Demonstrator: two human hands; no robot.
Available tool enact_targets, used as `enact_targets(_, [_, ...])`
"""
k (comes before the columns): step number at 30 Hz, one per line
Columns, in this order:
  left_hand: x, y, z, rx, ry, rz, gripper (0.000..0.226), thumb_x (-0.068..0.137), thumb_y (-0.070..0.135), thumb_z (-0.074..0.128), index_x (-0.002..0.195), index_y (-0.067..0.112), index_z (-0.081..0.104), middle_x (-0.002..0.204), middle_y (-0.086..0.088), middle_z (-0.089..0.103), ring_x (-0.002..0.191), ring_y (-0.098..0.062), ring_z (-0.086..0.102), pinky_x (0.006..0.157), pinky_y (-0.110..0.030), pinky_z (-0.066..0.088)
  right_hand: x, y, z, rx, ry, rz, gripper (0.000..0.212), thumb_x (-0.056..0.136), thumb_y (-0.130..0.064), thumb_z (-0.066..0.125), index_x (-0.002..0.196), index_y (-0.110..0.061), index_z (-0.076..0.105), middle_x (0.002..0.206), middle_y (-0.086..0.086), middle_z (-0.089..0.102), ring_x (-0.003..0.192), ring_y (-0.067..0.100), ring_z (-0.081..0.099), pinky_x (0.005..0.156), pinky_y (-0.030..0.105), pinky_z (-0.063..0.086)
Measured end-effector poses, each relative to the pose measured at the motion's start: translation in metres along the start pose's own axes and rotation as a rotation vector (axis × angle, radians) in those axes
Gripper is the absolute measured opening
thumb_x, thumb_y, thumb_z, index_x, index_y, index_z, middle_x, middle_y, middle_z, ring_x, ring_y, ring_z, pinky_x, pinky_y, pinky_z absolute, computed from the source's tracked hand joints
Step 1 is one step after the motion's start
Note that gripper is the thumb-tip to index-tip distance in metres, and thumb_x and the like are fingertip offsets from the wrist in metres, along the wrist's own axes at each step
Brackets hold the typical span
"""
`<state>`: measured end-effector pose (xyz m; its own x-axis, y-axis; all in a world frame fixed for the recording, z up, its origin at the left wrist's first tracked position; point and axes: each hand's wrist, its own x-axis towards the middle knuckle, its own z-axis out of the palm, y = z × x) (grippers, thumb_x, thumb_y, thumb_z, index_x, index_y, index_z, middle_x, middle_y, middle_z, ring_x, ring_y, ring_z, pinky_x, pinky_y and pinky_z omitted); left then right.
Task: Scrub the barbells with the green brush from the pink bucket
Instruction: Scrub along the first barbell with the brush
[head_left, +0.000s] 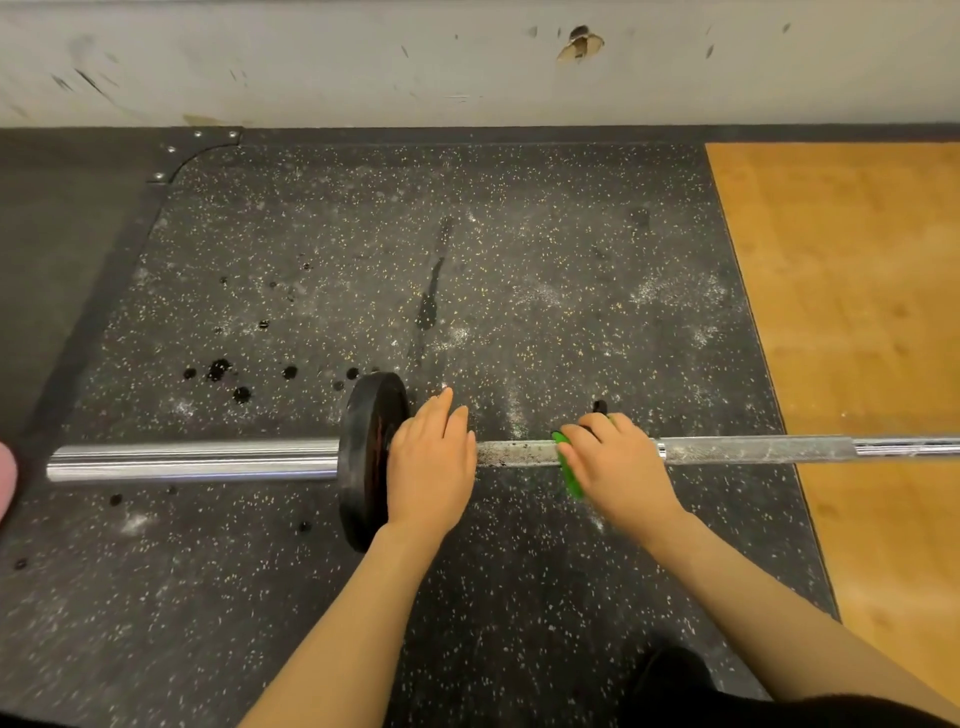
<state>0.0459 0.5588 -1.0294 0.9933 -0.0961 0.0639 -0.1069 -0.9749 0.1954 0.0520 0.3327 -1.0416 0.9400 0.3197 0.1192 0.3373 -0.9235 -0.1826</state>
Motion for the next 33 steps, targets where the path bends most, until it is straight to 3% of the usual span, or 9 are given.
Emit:
enact_targets(3, [-0.007, 0.002, 0.001, 0.002, 0.051, 0.007, 0.033, 0.092, 0.022, 0.058, 0.121, 0.006, 0.063, 0.136, -0.013, 0.054, 0.124, -0.028, 0.053, 0.096, -0.043, 0.046, 0.002, -0.008, 0.001, 0.016, 0.039, -0.067, 0.04, 0.097, -0.031, 0.036, 0.091, -0.01, 0.07, 0.088, 0.005, 0.065, 0.073, 0.026, 0.055, 0.066, 0.038, 0.051])
enact_targets(9, [-0.004, -0.004, 0.004, 0.011, 0.089, 0.071, 0.03, 0.09, 0.021, 0.062, 0.116, 0.006, 0.065, 0.133, -0.013, 0.057, 0.121, -0.027, 0.055, 0.091, -0.041, 0.048, 0.01, -0.029, 0.003, 0.043, -0.021, -0.176, 0.042, 0.096, -0.034, 0.036, 0.104, -0.009, 0.069, 0.096, 0.006, 0.065, 0.079, 0.026, 0.057, 0.068, 0.037, 0.052])
enact_targets(14, [0.009, -0.008, 0.005, 0.027, 0.084, 0.121, 0.037, 0.096, 0.028, 0.039, 0.113, 0.009, 0.067, 0.129, -0.009, 0.06, 0.118, -0.026, 0.057, 0.088, -0.039, 0.048, -0.006, 0.007, -0.004, 0.021, 0.01, -0.09, 0.042, 0.096, -0.034, 0.039, 0.11, -0.006, 0.068, 0.1, 0.009, 0.066, 0.083, 0.029, 0.059, 0.071, 0.041, 0.054])
enact_targets(21, [0.04, -0.012, 0.005, 0.046, 0.006, 0.122, 0.024, 0.094, 0.024, 0.057, 0.109, 0.011, 0.069, 0.129, -0.008, 0.061, 0.12, -0.024, 0.057, 0.089, -0.039, 0.047, 0.004, 0.031, -0.03, 0.005, 0.08, -0.04, 0.038, 0.093, -0.029, 0.053, 0.116, -0.002, 0.066, 0.109, 0.015, 0.063, 0.095, 0.035, 0.056, 0.083, 0.044, 0.052])
enact_targets(25, [0.064, -0.013, 0.0, 0.053, -0.084, 0.111, 0.031, 0.098, 0.029, 0.047, 0.117, 0.012, 0.065, 0.138, -0.007, 0.054, 0.128, -0.022, 0.049, 0.096, -0.039, 0.042, 0.022, 0.044, -0.055, 0.038, 0.154, 0.046, 0.042, 0.094, -0.032, 0.045, 0.116, -0.002, 0.065, 0.109, 0.015, 0.062, 0.097, 0.035, 0.054, 0.084, 0.042, 0.048])
enact_targets(29, [0.089, -0.013, -0.002, 0.08, -0.163, 0.118, 0.039, 0.102, 0.034, 0.035, 0.127, 0.014, 0.058, 0.147, -0.003, 0.044, 0.136, -0.018, 0.038, 0.103, -0.038, 0.035, 0.033, 0.063, -0.074, 0.012, 0.177, 0.031, 0.031, 0.088, -0.015, 0.066, 0.115, 0.001, 0.065, 0.107, 0.018, 0.062, 0.095, 0.037, 0.054, 0.082, 0.043, 0.048])
enact_targets(33, [0.11, -0.012, -0.005, 0.125, -0.126, 0.108, 0.04, 0.101, 0.032, 0.037, 0.126, 0.011, 0.06, 0.144, -0.006, 0.047, 0.136, -0.021, 0.039, 0.105, -0.039, 0.033, 0.033, 0.085, -0.072, 0.012, 0.173, 0.063, 0.033, 0.086, -0.011, 0.068, 0.117, 0.001, 0.064, 0.108, 0.017, 0.061, 0.096, 0.037, 0.053, 0.083, 0.045, 0.048])
